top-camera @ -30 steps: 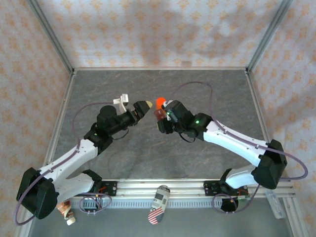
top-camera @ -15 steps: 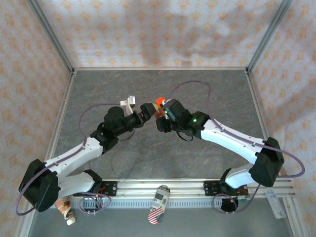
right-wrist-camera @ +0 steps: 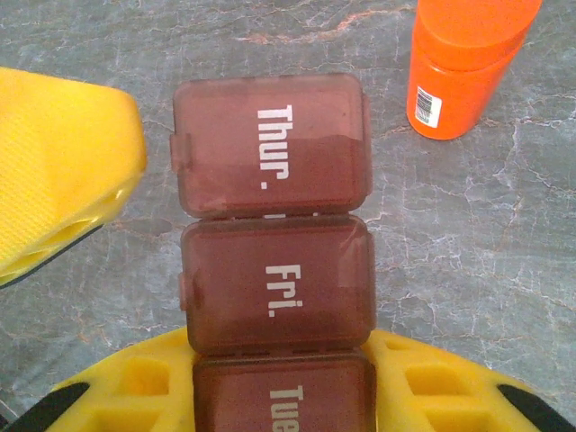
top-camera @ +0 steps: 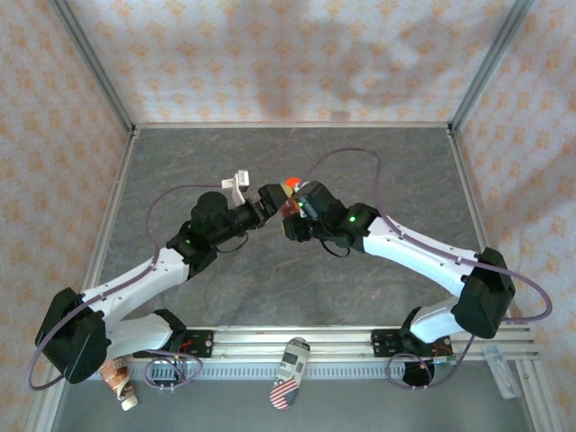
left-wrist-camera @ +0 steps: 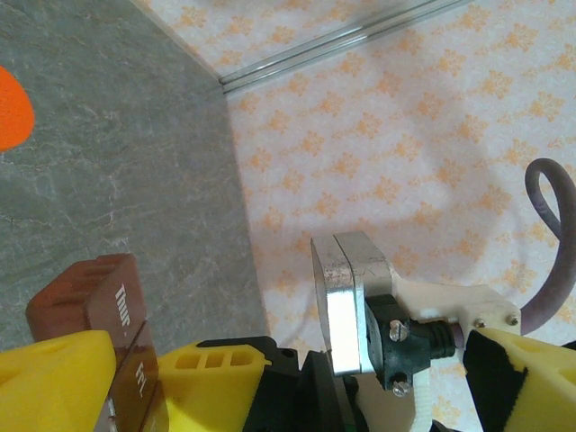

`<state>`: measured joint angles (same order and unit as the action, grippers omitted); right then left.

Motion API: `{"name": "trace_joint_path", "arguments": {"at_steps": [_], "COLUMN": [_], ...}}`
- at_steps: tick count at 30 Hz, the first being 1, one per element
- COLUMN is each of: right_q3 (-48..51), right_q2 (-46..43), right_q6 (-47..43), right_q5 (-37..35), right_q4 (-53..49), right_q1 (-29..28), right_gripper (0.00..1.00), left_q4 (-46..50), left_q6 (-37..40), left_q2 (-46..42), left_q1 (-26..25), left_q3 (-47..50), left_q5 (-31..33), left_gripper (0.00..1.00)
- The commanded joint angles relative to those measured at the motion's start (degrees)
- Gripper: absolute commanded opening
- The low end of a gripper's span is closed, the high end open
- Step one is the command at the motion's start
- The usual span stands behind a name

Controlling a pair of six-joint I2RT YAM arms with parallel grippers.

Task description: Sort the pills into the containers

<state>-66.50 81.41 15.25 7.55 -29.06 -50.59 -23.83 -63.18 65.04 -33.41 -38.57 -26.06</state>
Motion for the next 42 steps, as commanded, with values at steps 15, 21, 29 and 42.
{"name": "trace_joint_path", "arguments": {"at_steps": [15, 21, 29, 42], "right_q3": [-0.3, 0.0, 0.6, 1.0], "right_q2": [-1.2, -1.5, -1.7, -2.3], "right_q6": [0.7, 1.4, 2.0, 2.1], "right_q5": [-0.9, -0.7, -0.2, -0.1], "right_q4": [2.0, 2.6, 3.2, 3.4], "right_q1": [0.1, 0.2, 0.1, 0.1], "right_gripper": [0.22, 0.21, 0.21, 0.21], "left_q4": [0.3, -0.5, -1.9, -0.8], "left_q6": [0.8, 0.0, -0.6, -0.1], "left_q2": [0.3, 0.8, 1.0, 0.8], "left_q1": [-0.8, -1.3, -1.4, -1.4], "left_q3": [-0.9, -0.4, 0.2, 0.2], "left_q5": [4.1, 4.9, 5.9, 7.8], "left_gripper": [1.00, 1.00, 1.00, 1.00]}}
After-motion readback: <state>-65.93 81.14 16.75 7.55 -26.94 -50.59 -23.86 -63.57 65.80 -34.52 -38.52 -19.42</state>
